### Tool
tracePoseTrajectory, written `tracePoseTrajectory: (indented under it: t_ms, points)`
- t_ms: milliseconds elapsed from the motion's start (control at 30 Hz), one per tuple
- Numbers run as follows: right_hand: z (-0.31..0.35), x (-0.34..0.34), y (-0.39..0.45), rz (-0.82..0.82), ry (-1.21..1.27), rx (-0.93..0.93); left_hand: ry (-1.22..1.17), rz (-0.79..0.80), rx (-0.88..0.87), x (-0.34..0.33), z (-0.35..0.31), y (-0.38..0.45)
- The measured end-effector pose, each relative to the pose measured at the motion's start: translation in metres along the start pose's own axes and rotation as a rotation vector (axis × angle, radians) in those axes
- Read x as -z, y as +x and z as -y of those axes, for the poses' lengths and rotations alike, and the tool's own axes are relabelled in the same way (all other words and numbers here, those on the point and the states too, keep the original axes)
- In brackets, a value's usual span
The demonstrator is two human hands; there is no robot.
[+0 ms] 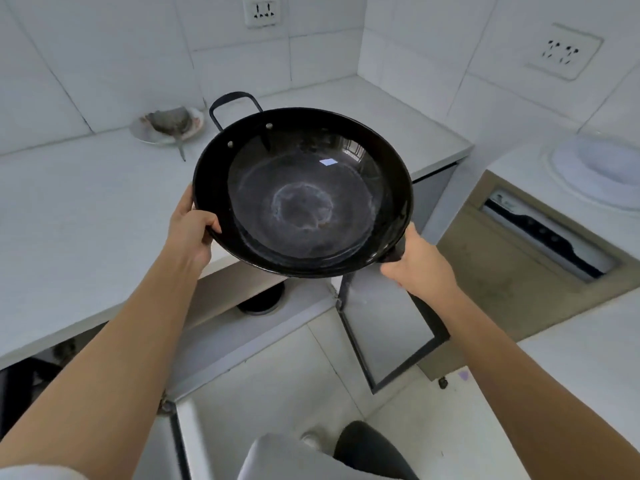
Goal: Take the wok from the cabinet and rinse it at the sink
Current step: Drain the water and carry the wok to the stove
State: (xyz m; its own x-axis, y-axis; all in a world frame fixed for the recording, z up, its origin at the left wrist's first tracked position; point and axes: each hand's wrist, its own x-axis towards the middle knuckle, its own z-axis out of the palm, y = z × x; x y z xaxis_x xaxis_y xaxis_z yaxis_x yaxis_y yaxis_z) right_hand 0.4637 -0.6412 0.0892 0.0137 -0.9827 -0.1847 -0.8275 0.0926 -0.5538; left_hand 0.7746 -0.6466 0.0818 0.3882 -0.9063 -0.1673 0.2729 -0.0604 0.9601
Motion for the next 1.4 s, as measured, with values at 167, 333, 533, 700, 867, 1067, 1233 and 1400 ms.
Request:
tracePoseTrajectory:
  t_ms: [167,333,533,700,867,1067,1233,1400]
  points:
    - [0.035,-0.009,0.052,0.064,-0.011,0.104,0.007,-0.119,-0.020,0.022,-0.011,0.033]
    - [0.074,-0.019,0.111,0.128,-0.048,0.242,-0.016,-0.220,-0.048,0.042,-0.018,0.069]
    - [0.123,-0.027,0.189,0.190,-0.103,0.383,-0.052,-0.335,-0.084,0.055,-0.026,0.114]
    - [0.174,-0.041,0.240,0.249,-0.110,0.485,-0.082,-0.466,-0.136,0.079,-0.042,0.136]
    - [0.228,-0.074,0.262,0.332,-0.138,0.569,-0.116,-0.612,-0.160,0.123,-0.052,0.138]
    - [0.292,-0.128,0.260,0.435,-0.171,0.652,-0.122,-0.726,-0.140,0.196,-0.059,0.133]
    - [0.330,-0.175,0.244,0.479,-0.176,0.623,-0.071,-0.715,-0.128,0.252,-0.069,0.134]
    - [0.355,-0.211,0.232,0.495,-0.190,0.596,-0.057,-0.701,-0.088,0.299,-0.069,0.144]
